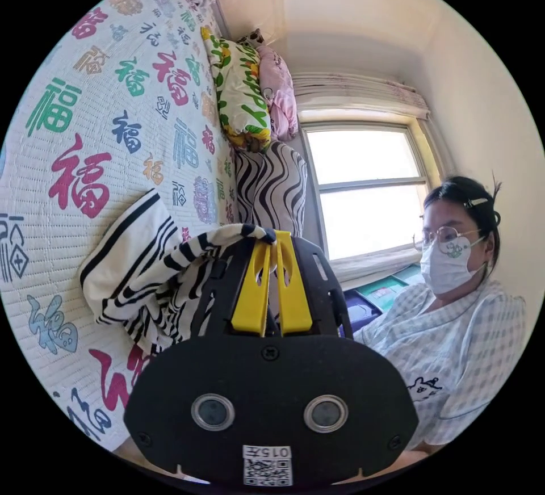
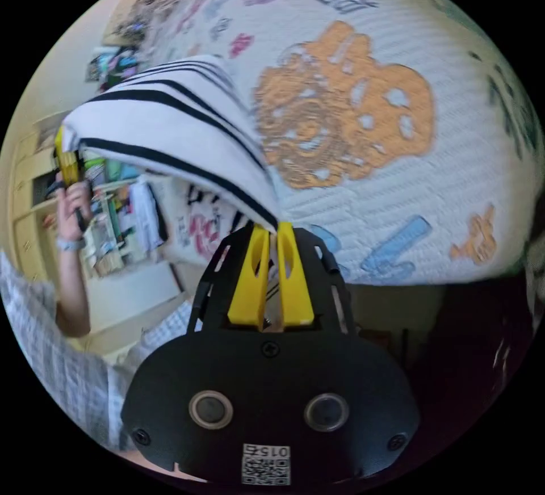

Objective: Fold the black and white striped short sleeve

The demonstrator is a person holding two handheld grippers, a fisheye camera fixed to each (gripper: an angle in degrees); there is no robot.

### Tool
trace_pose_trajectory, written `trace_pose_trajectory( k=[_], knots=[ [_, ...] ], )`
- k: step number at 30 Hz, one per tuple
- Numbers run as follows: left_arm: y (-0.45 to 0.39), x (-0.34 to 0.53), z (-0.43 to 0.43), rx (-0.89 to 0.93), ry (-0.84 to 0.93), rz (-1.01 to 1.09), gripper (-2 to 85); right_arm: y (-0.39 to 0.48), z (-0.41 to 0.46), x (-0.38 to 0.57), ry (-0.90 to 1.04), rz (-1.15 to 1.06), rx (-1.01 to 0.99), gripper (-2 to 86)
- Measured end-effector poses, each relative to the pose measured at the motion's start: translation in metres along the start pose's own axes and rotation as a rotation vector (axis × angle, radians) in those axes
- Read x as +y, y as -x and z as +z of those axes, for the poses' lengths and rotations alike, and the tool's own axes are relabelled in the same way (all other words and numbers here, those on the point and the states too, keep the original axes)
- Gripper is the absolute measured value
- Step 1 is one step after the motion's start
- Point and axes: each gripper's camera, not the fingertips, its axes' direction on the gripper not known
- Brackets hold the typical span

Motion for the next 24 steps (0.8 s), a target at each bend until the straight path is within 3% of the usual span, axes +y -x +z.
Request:
trace_pose_trajectory(
  k=[5, 9, 16, 19, 24],
  knots=[
    [-0.037, 0.02, -0.061, -0.031, 0.049, 0.045, -0.8, 0.046, -0.054, -0.012, 0.076, -0.193, 0.085, 0.6],
    [-0.084, 0.043, -0.122, -0.063, 0.084, 0.081, -0.8, 0.123, -0.128, -0.008, 0.134, -0.382, 0.272, 0.2],
    [-0.121, 0.046, -0.16, -0.102, 0.139, 0.076, -0.8, 0.234, -0.184, -0.031, 0.349, -0.496, 0.541, -0.1],
    [-0.081, 0.033, -0.164, -0.099, 0.131, 0.006, -0.8, 0.254, -0.176, -0.078, 0.482, -0.566, 0.614, -0.3],
    [0.072, -0.004, -0.167, -0.126, -0.001, -0.21, -0.4, 0.232, -0.1, -0.225, 0.737, -0.642, 0.645, 0.1]
  ],
)
